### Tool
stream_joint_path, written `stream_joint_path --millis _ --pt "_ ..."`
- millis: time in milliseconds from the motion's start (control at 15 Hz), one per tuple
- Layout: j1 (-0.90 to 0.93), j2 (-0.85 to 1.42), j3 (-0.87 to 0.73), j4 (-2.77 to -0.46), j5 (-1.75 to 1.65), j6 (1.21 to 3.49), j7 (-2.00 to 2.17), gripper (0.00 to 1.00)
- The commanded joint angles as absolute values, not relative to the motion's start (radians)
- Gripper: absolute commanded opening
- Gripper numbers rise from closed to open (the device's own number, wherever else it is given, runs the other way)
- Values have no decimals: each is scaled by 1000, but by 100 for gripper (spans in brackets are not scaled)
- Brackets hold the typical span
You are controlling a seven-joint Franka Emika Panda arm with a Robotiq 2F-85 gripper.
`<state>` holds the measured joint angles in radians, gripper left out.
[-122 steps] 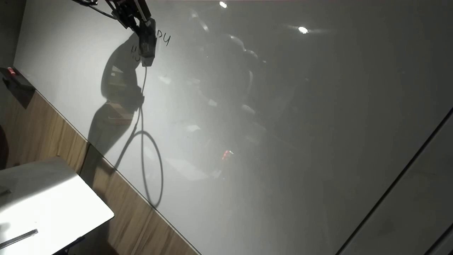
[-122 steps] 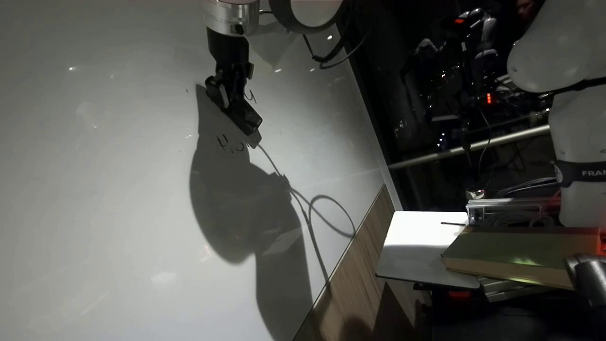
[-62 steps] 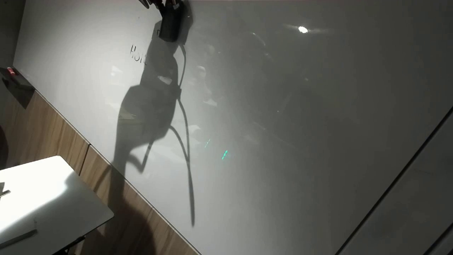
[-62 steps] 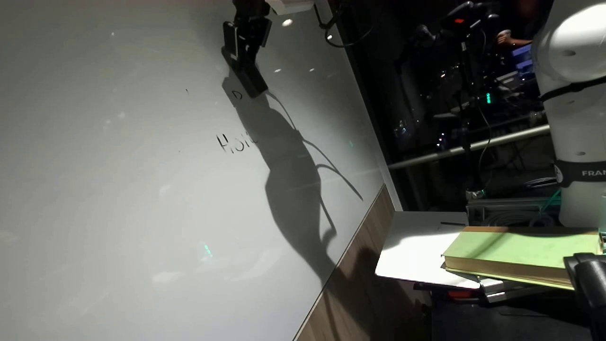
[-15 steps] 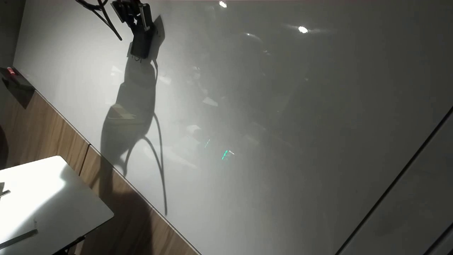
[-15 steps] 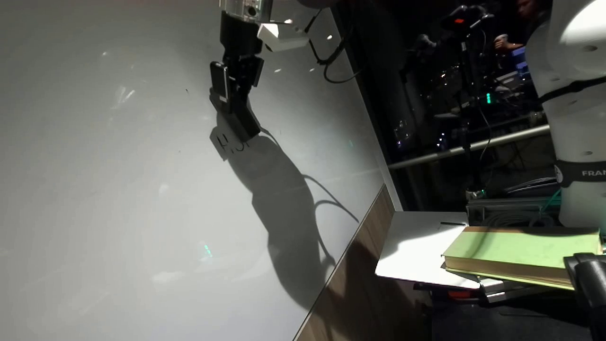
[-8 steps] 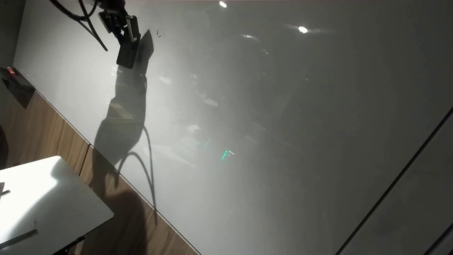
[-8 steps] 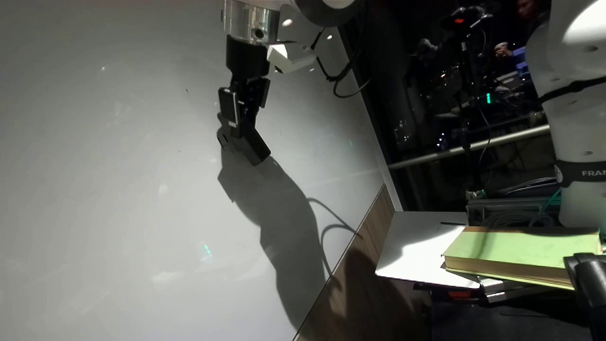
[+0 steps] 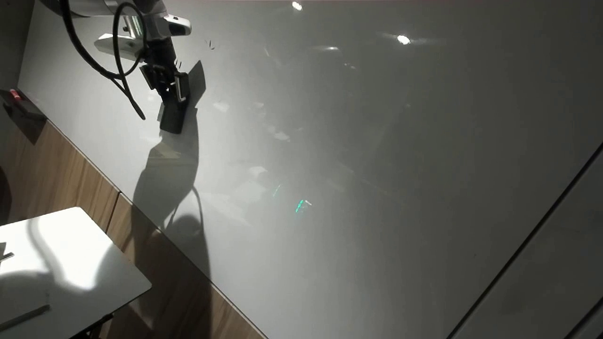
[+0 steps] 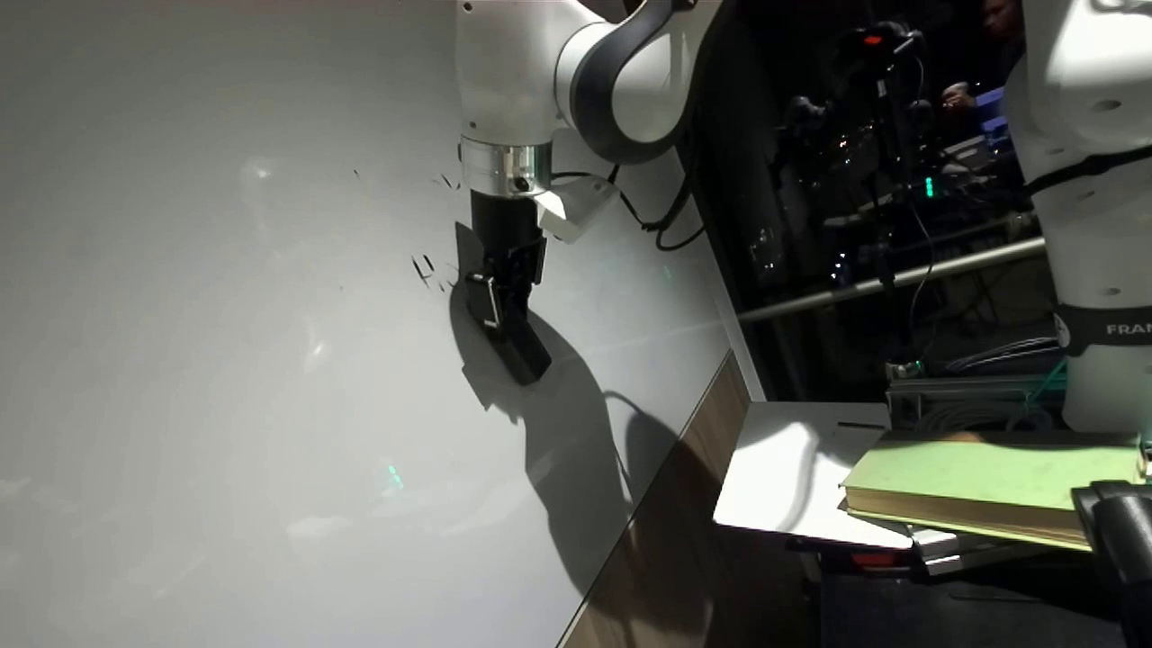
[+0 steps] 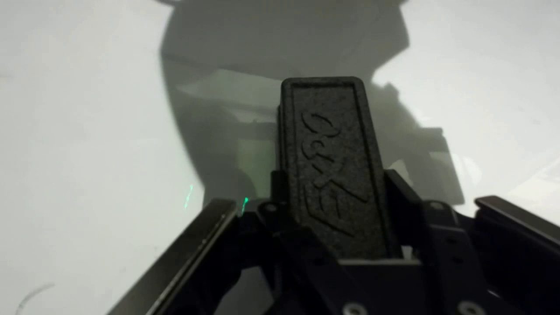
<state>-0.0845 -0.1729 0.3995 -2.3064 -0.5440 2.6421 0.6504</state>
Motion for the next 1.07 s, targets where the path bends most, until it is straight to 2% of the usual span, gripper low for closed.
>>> stream_joint_path --millis 0,333,533,1000 --pt "-121 -102 396 -2256 -614 2666 695 30" --pt "-84 -183 395 -2252 -549 2623 671 30" --pt "-3 -242 336 -2208 -519 2558 650 30" --pt "41 -287 391 -2072 -529 2452 682 30"
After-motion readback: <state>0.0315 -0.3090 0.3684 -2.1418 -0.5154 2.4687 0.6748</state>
